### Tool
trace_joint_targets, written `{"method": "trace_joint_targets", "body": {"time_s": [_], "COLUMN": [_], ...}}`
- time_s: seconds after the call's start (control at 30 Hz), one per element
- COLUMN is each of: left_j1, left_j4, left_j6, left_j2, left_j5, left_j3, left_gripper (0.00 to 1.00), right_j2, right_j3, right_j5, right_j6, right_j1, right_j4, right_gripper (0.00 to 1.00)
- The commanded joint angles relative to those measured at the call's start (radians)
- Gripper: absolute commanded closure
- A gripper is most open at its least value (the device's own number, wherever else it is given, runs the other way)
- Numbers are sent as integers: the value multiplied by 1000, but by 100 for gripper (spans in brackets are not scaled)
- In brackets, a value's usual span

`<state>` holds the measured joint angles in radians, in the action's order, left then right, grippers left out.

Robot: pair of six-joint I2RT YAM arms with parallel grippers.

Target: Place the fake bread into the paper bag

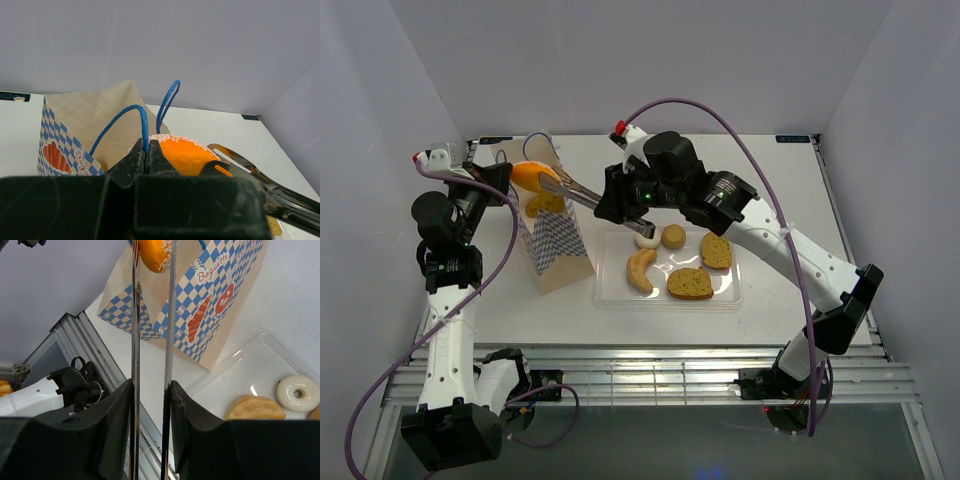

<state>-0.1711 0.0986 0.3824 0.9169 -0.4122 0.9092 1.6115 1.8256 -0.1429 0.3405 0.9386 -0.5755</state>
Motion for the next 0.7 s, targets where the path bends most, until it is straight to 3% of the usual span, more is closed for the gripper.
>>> {"method": "trace_joint_targets", "body": {"time_s": [0.0,0.37,0.67], "left_j1": [-2,-4,-2], "left_j4": [29,26,16], "left_j6": [6,4,-7], "left_j2": [-15,-12,-13], "left_j5": [-22,-17,3], "left_j3": [-1,-3,-1], "left_gripper": [100,100,100], "right_j2": [2,14,30], "right_j3": [61,43,72], "right_j5": [14,19,32], "right_j6": [6,17,11], "right_j1": [12,29,29], "right_j4": [36,39,22], "right_gripper": [76,74,52]}}
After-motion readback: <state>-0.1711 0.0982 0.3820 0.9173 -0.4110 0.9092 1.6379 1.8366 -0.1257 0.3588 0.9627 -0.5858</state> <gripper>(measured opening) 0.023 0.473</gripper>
